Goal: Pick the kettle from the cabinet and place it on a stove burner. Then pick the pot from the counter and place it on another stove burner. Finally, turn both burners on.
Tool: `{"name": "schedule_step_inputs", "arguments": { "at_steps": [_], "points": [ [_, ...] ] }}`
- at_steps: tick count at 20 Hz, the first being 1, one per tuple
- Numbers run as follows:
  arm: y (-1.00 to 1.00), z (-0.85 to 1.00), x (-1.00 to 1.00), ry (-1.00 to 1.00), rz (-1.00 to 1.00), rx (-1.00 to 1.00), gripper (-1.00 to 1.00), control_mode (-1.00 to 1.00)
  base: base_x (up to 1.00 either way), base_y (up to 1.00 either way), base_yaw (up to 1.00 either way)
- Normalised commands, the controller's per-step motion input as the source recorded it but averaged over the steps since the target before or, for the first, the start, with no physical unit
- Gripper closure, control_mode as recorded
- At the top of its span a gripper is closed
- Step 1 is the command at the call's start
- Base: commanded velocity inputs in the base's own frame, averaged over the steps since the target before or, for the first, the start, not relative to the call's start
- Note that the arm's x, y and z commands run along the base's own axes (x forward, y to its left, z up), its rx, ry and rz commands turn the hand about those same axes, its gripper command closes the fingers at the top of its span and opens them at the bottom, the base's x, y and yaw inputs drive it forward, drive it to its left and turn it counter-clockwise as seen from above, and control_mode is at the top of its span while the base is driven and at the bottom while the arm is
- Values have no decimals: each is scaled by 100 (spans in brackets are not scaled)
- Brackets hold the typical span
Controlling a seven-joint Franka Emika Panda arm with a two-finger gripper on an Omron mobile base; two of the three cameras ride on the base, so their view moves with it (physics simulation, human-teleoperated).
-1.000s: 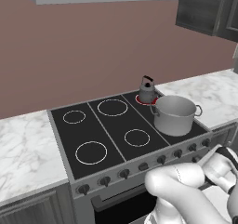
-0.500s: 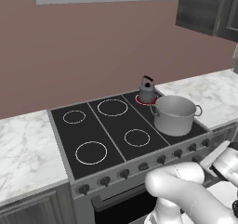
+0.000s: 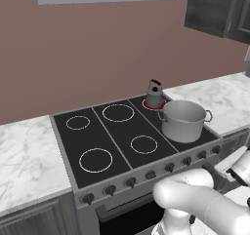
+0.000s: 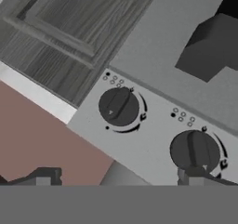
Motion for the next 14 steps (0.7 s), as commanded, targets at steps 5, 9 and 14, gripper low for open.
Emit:
{"name": "schedule_step_inputs", "arguments": {
  "at_steps": [5,9,14],
  "points": [
    [-5,-1,11,0,0,3,-100,-100,0,0,0],
    [0,-4,23,1,0,0,-100,-100,0,0,0],
    [0,-5,36,5,0,1,-100,-100,0,0,0]
  ]
}}
